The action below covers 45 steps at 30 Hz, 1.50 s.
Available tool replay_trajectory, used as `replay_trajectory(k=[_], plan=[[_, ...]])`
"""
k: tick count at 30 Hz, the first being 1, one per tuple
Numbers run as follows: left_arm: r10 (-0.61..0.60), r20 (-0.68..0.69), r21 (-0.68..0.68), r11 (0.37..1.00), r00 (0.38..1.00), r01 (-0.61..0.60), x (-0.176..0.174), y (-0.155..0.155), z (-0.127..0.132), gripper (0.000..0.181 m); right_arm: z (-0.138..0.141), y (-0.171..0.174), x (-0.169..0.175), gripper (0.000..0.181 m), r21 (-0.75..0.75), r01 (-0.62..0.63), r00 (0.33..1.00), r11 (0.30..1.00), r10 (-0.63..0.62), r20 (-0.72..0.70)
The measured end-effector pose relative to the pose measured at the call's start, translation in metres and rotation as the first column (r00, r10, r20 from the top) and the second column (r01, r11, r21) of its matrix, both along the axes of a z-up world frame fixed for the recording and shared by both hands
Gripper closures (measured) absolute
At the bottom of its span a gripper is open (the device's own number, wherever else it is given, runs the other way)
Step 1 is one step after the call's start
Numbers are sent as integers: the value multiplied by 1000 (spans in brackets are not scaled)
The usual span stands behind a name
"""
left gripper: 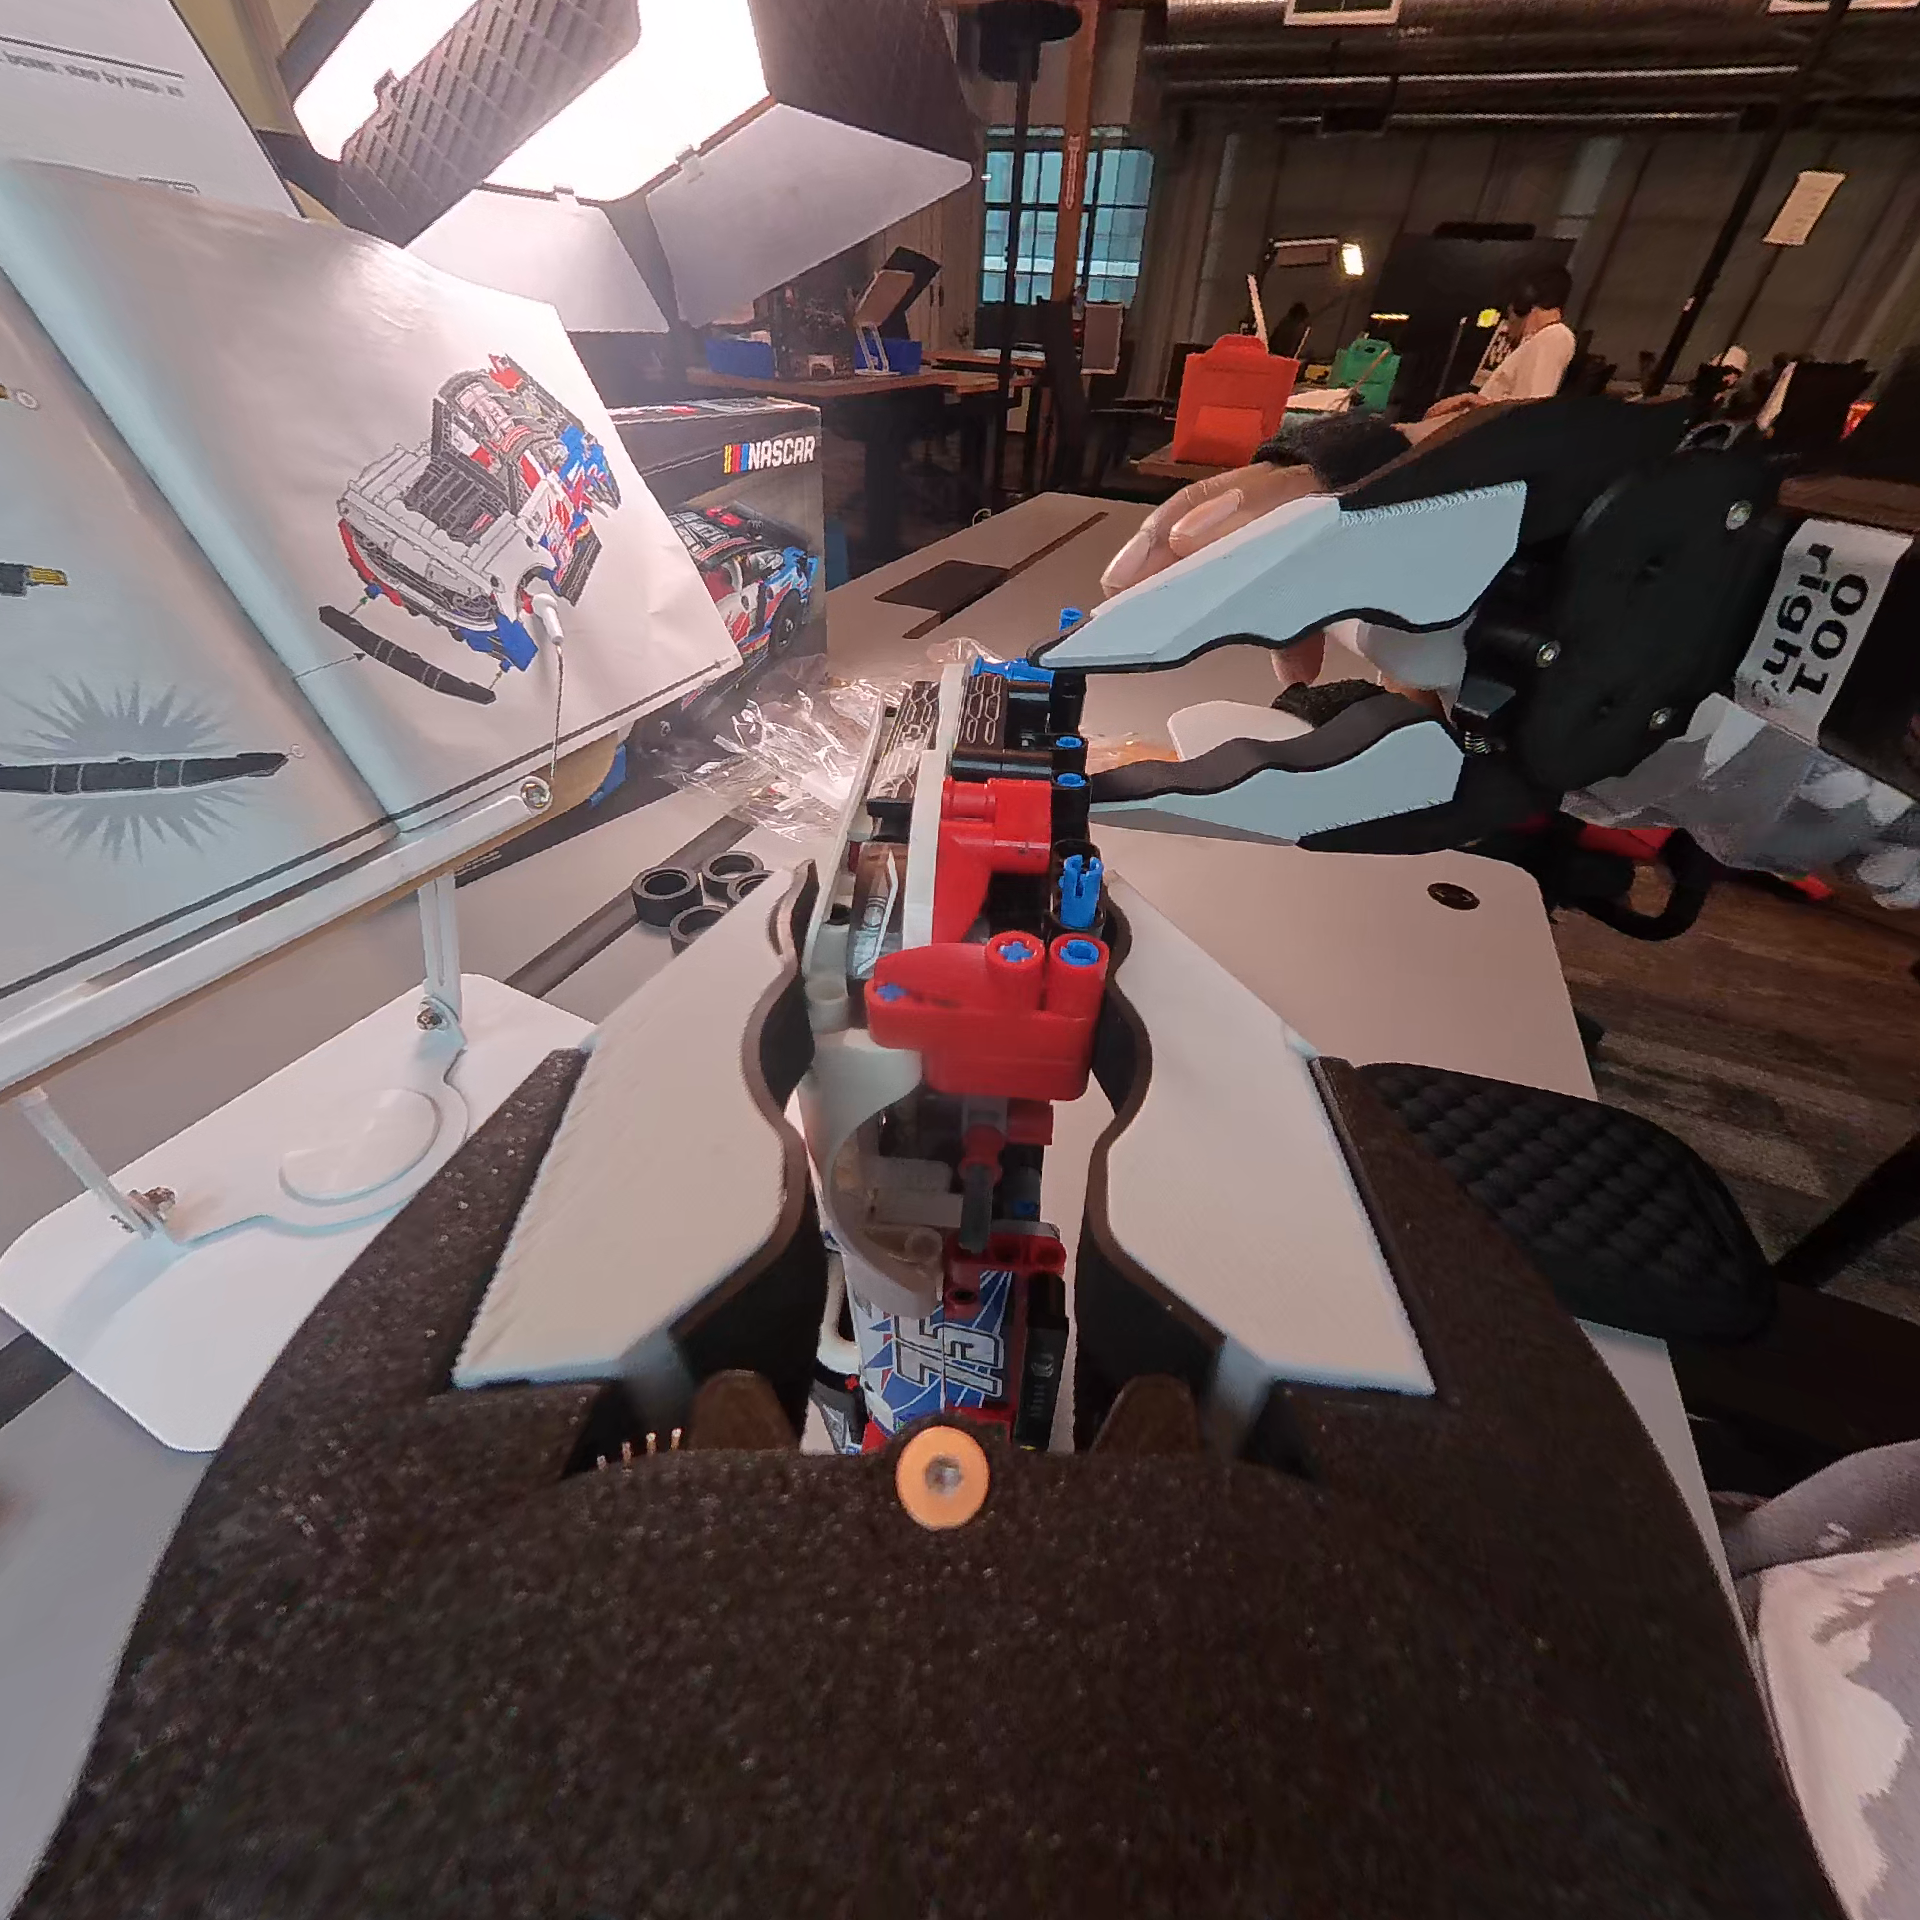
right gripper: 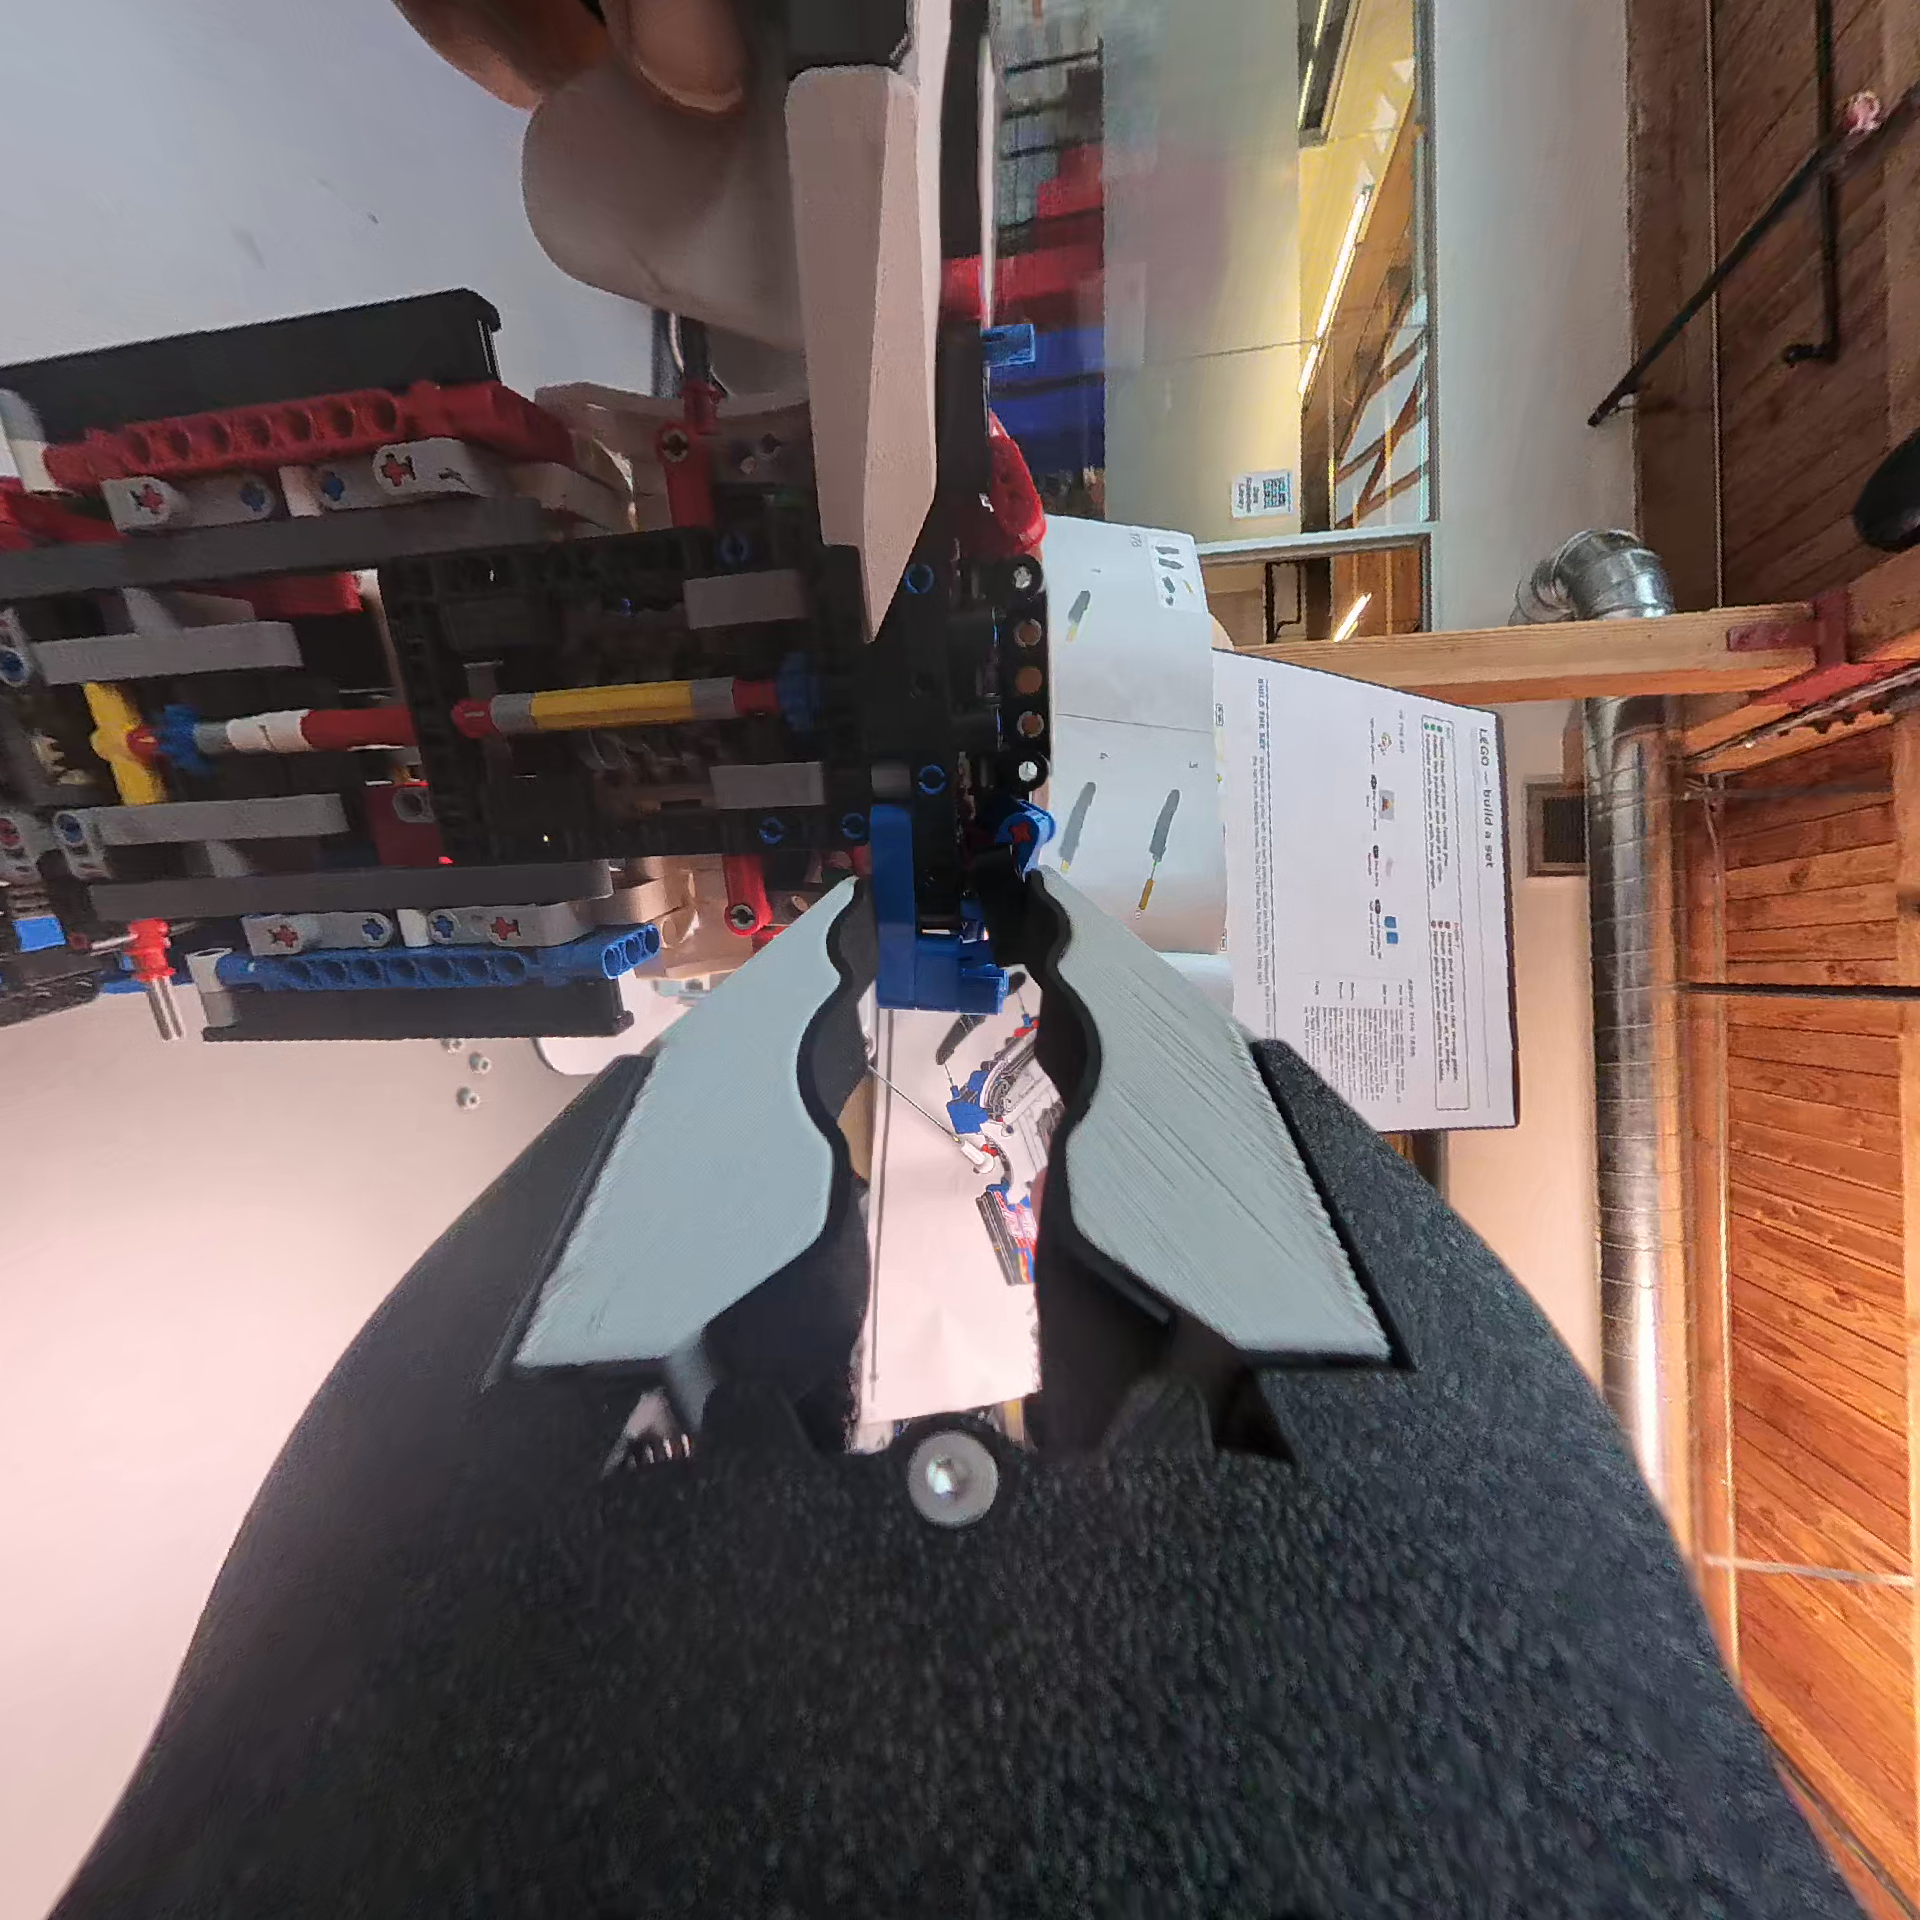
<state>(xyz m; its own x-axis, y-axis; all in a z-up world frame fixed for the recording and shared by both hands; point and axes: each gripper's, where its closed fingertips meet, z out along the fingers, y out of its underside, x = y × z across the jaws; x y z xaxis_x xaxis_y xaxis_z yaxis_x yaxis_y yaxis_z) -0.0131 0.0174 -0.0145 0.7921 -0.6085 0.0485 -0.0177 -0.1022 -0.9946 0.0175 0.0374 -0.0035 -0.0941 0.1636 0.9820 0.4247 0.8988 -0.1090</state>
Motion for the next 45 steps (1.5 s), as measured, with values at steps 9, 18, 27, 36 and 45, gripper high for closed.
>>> replay_trajectory(k=[9, 18, 27, 36, 45], plan=[[13, -2, -3, 1000, 1000, -13, -1, 1, 0, 131, 1, 1, 0, 152, -82, -8, 1000, 997, 6, -25], [8, 8, -11, 1000, 1000, -8, -1, 2, 0, 131, 13, 3, 14, 131, -26, 40, 998, 999, -39, 41], [7, 3, -19, 1000, 1000, -7, 1, -1, 0, 130, 3, 14, 9, 144, 166, 67, 997, 984, -74, 34], [-2, 19, -13, 1000, 1000, 3, -2, 0, 0, 130, -2, 5, 12, 135, 57, 37, 998, 998, -40, 54], [-84, -19, 23, 996, 996, 85, 6, -8, 0, 130, 19, -12, 20, 157, -586, -66, 975, 808, 178, 136]])
